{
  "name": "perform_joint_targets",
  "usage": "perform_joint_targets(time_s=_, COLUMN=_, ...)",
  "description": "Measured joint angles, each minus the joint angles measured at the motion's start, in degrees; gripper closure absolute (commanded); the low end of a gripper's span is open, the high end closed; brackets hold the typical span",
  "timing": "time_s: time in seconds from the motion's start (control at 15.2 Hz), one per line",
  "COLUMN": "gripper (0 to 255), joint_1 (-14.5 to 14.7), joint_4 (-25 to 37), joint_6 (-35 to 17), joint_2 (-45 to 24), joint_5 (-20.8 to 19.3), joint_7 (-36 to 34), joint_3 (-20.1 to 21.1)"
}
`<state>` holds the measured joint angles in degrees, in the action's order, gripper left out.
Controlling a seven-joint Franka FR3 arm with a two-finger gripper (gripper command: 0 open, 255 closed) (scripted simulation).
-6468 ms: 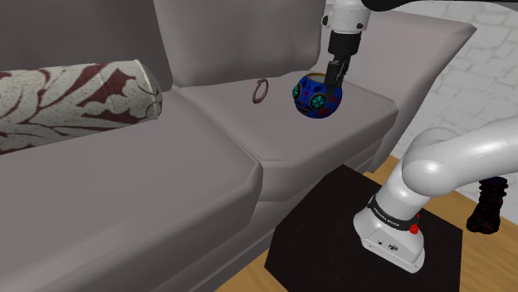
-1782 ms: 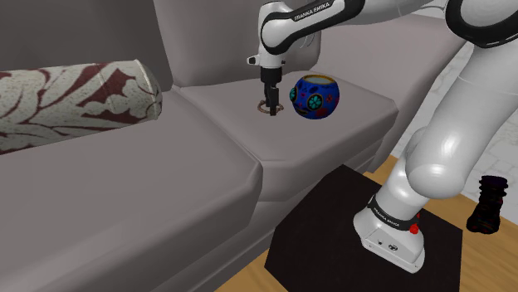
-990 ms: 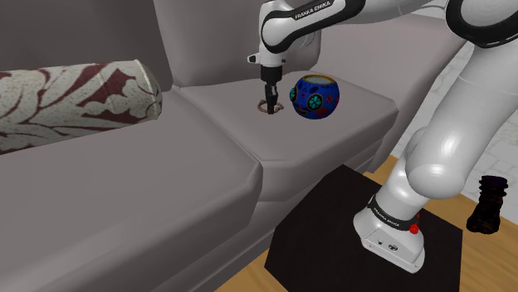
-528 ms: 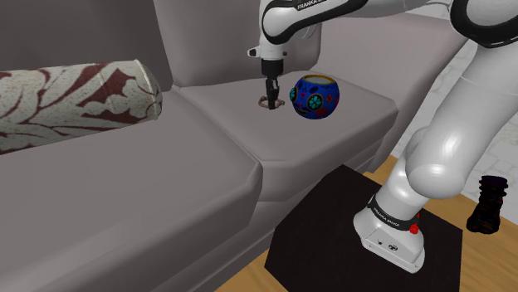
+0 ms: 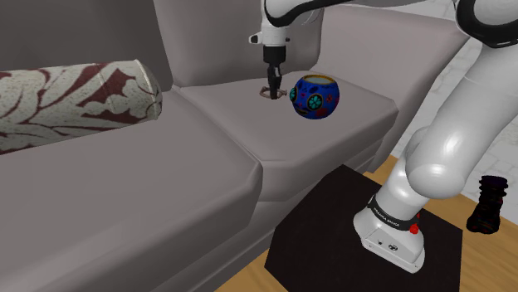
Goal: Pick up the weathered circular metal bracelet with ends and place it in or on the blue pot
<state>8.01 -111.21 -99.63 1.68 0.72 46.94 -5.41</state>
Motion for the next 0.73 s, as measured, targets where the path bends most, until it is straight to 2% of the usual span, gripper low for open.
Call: perform_joint_targets(time_s=0.73, gripper=255, joint_1=0.06, joint_4=8.19, joint_6=8.59, joint_2=0.41, joint_5=-0.03, joint_7=-0.22, joint_3=0.06)
